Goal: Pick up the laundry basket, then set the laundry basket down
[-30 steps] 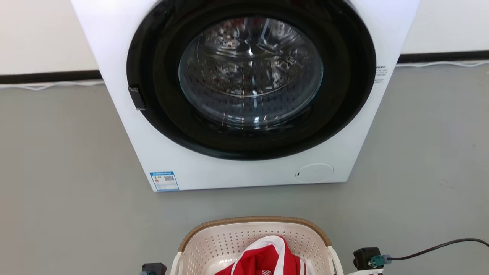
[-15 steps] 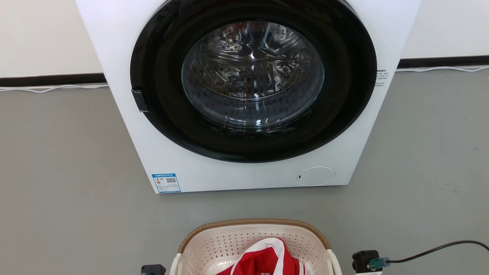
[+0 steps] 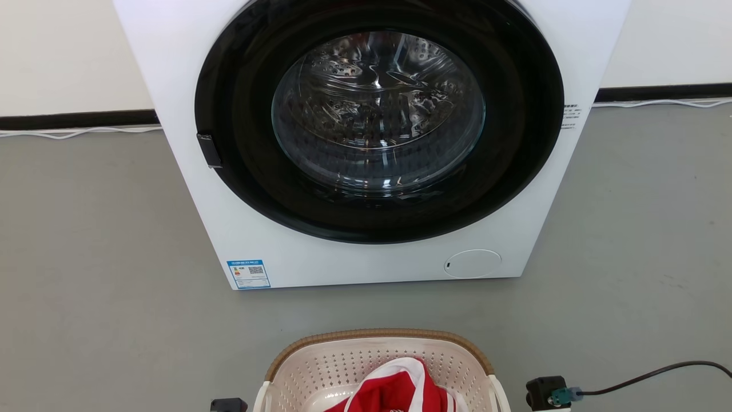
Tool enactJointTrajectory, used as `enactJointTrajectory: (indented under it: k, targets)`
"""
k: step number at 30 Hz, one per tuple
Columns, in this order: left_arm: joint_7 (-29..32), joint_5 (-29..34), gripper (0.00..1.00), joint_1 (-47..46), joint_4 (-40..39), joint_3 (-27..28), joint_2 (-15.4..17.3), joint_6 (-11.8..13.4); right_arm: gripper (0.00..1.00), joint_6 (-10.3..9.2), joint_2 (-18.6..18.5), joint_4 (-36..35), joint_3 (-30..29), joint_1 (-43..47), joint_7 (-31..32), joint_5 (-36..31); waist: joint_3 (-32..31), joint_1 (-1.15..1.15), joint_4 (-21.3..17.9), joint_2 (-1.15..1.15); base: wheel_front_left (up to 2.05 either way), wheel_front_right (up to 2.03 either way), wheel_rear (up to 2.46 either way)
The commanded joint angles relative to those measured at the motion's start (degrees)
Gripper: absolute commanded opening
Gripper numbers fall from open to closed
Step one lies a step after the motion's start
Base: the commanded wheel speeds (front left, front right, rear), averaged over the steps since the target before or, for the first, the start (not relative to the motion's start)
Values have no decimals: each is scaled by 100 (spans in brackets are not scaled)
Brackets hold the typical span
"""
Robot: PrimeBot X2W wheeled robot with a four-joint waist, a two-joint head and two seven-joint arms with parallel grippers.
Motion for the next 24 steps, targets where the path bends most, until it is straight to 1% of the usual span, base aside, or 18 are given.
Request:
enactJointTrajectory:
  k: [1,13,20,24]
  targets:
    - [-82,-71,0,-59,-21,112,148,75,0,10,-12,5,84,-119,-143,36,3,0,-1,0,0,0,0]
    - [-120,-220,0,-76,3,6,148,92,0,10,-12,45,325,-225,-232,249,121,0,-18,0,0,0,0]
    - [-195,-283,0,-289,8,-16,148,98,0,10,-12,91,407,-480,-330,323,476,0,-10,0,0,0,0]
    - [-236,-291,0,-594,12,-28,148,105,0,10,-12,125,445,-802,-394,344,844,0,17,0,0,0,0]
